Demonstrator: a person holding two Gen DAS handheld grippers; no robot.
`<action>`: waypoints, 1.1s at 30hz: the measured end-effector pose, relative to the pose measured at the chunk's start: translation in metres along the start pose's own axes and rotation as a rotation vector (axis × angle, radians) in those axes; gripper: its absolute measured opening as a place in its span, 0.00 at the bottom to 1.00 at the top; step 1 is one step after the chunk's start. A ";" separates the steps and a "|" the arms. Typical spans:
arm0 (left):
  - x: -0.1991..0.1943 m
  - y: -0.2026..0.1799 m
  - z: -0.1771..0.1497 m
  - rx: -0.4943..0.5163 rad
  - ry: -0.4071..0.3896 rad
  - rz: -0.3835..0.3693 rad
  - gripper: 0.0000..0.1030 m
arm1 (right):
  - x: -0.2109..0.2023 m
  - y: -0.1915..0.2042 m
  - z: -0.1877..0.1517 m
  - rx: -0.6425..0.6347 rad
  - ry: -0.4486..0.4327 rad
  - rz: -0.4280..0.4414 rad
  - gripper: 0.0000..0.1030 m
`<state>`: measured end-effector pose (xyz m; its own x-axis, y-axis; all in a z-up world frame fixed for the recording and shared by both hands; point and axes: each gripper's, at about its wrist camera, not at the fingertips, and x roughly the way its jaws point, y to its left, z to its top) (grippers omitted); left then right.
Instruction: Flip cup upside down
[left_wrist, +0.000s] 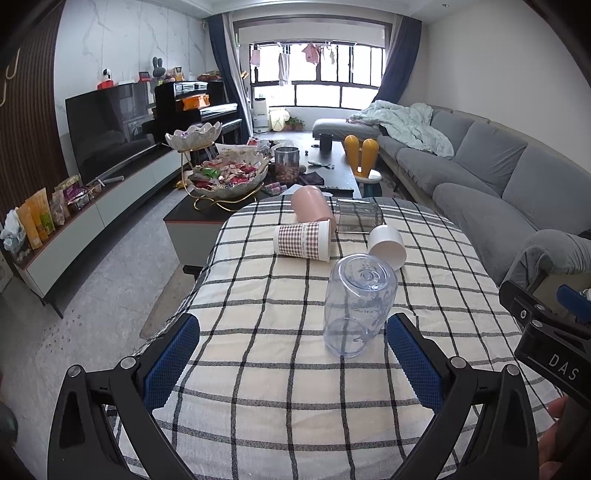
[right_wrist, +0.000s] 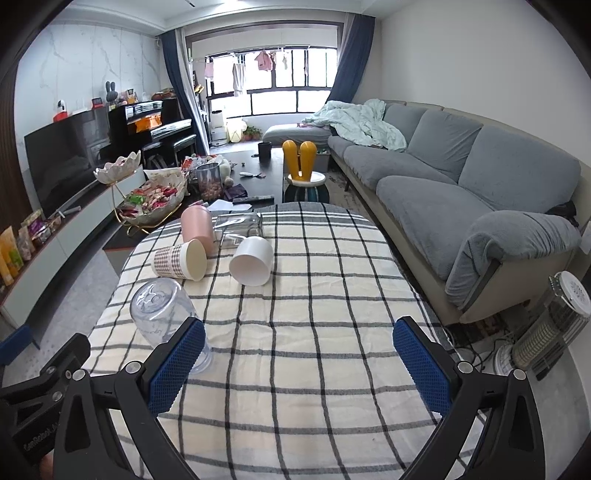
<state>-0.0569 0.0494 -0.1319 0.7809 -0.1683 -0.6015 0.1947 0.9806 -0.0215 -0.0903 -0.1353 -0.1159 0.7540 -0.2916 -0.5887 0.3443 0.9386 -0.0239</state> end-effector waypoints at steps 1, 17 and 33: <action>0.000 0.001 0.000 -0.001 0.001 -0.002 1.00 | 0.000 0.000 0.000 0.000 0.001 0.001 0.99; 0.001 0.000 0.001 -0.004 0.001 -0.003 1.00 | 0.000 -0.001 0.000 0.003 0.001 0.001 0.99; -0.002 -0.003 0.003 0.012 -0.013 -0.001 1.00 | -0.006 0.006 0.002 0.007 -0.012 -0.002 0.99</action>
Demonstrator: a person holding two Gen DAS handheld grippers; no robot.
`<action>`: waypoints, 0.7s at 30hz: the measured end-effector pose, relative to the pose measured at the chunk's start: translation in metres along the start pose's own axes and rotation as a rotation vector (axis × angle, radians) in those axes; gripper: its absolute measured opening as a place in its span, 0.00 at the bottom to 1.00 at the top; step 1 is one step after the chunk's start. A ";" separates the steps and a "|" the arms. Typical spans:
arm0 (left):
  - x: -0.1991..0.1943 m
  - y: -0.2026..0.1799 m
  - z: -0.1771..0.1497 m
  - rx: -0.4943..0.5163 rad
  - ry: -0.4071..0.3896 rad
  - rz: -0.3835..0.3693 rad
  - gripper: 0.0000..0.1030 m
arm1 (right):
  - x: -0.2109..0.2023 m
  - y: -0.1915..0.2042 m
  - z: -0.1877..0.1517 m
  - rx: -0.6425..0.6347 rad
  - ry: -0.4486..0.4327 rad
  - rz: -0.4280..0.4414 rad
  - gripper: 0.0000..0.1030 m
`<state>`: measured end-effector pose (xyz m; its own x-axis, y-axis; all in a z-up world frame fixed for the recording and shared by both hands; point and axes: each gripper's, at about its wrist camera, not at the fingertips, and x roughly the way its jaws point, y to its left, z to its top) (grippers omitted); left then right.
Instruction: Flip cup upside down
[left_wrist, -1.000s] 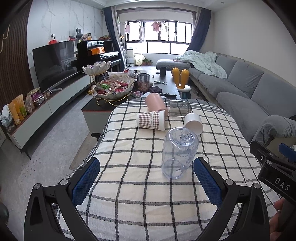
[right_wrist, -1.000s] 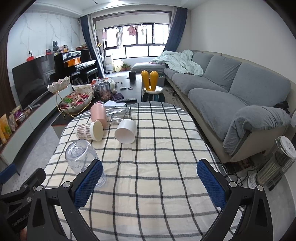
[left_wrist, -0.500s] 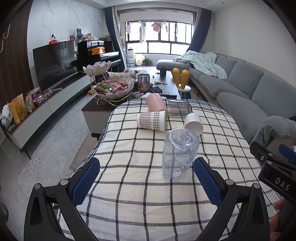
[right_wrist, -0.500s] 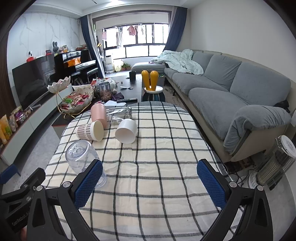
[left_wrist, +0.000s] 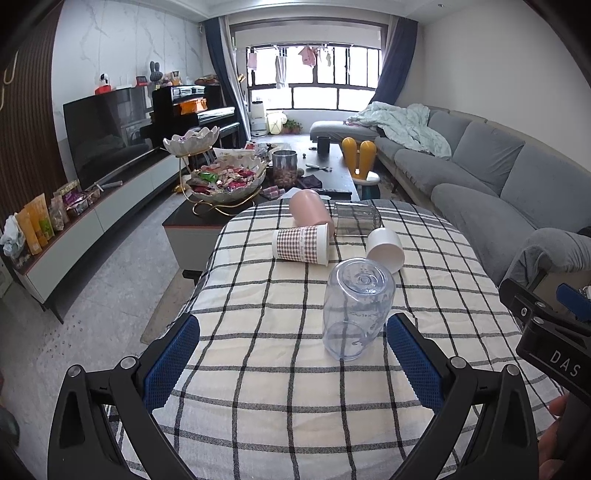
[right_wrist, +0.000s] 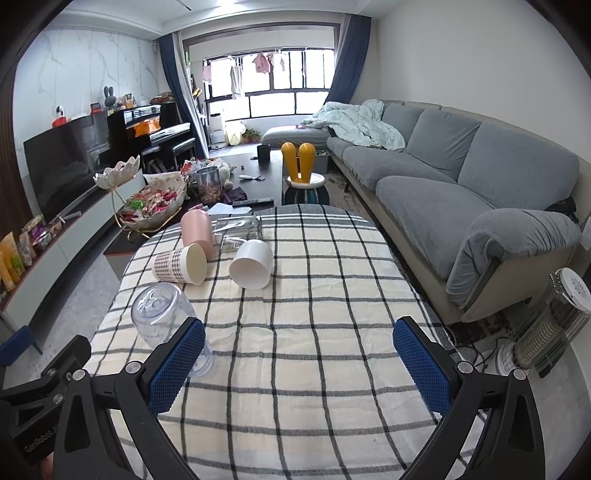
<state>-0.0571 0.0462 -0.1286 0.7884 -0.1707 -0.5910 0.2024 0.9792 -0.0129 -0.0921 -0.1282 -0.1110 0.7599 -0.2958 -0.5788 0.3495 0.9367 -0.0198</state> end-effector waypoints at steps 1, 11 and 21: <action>0.000 0.000 0.000 0.000 -0.001 0.001 1.00 | 0.000 0.001 0.000 0.001 0.000 0.000 0.99; 0.001 -0.004 0.000 0.015 -0.014 -0.008 1.00 | -0.002 0.002 0.001 -0.002 -0.012 0.000 0.99; -0.001 0.000 0.001 0.015 -0.011 -0.011 1.00 | -0.004 0.002 0.002 0.003 -0.021 -0.003 0.99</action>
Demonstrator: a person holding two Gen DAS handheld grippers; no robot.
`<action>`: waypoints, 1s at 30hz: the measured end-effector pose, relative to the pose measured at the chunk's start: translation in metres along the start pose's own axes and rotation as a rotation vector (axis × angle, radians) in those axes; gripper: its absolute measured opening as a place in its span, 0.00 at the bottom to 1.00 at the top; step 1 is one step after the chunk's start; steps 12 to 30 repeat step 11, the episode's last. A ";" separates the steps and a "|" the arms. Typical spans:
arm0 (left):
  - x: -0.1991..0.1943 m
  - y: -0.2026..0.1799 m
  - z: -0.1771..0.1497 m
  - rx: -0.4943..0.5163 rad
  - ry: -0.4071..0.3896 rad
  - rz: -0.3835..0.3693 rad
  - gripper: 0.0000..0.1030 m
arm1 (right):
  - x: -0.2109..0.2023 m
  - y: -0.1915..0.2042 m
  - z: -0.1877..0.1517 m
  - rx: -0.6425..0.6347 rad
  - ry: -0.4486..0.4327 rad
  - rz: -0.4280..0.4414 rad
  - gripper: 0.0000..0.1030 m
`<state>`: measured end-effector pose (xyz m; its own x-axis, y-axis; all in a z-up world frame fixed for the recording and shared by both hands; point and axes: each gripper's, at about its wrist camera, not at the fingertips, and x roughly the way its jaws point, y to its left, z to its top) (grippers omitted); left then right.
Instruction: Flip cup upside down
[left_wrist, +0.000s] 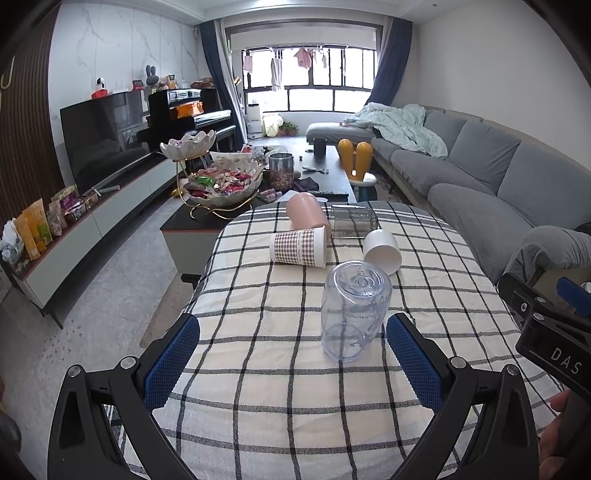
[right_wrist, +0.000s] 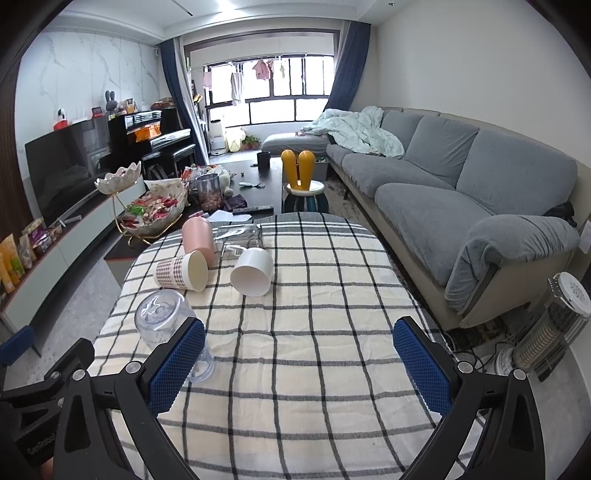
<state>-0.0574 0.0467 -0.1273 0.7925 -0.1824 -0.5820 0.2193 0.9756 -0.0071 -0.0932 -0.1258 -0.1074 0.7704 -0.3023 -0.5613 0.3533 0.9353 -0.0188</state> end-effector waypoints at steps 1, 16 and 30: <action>0.000 0.000 0.000 0.001 -0.003 0.006 1.00 | 0.000 0.000 0.000 -0.002 0.000 -0.001 0.99; 0.003 0.001 0.000 -0.001 0.006 0.026 1.00 | 0.000 0.000 0.000 0.003 0.004 0.000 0.99; 0.003 0.001 0.000 -0.001 0.006 0.026 1.00 | 0.000 0.000 0.000 0.003 0.004 0.000 0.99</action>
